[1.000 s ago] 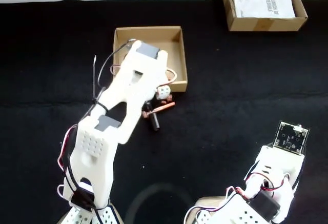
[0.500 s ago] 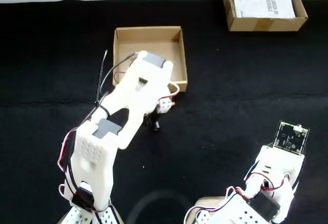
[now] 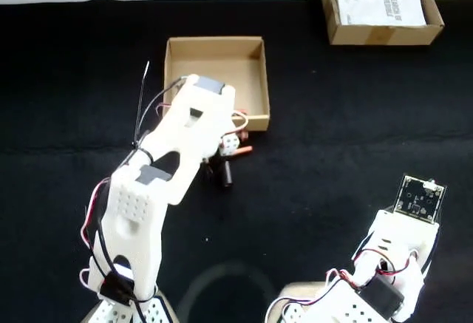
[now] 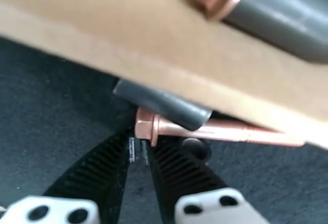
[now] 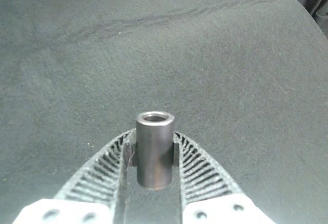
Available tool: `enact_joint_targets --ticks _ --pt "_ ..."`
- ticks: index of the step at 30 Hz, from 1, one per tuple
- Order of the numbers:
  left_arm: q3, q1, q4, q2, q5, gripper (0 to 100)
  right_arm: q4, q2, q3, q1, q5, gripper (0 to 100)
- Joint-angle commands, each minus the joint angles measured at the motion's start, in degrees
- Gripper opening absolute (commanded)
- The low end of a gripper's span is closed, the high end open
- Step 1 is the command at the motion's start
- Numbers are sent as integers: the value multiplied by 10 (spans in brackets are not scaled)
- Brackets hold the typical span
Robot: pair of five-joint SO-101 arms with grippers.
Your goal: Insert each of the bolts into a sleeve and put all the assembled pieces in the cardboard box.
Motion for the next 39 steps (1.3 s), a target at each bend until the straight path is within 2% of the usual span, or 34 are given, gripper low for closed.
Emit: enact_joint_targets --ticks 1,6,12,17,25,32,36,39 --pt "-153 -29 14 52 3 45 -9 -4 -8 -6 1 7" --pt "-328 -22 57 76 3 48 -9 -4 -7 -6 1 7" --pt "-397 -21 80 74 0 50 -9 -3 -3 -21 2 7" --pt "-400 -21 96 75 -1 62 -9 -2 -5 -47 2 7" --pt "-400 7 134 79 0 239 -9 0 -3 -72 2 7" --pt "-403 50 149 74 -3 242 -9 -1 -2 -82 2 7" --pt "-402 67 149 74 -55 242 -9 -3 -2 -80 1 7" --pt "-400 64 149 74 -62 242 -9 -3 -2 -79 1 7"
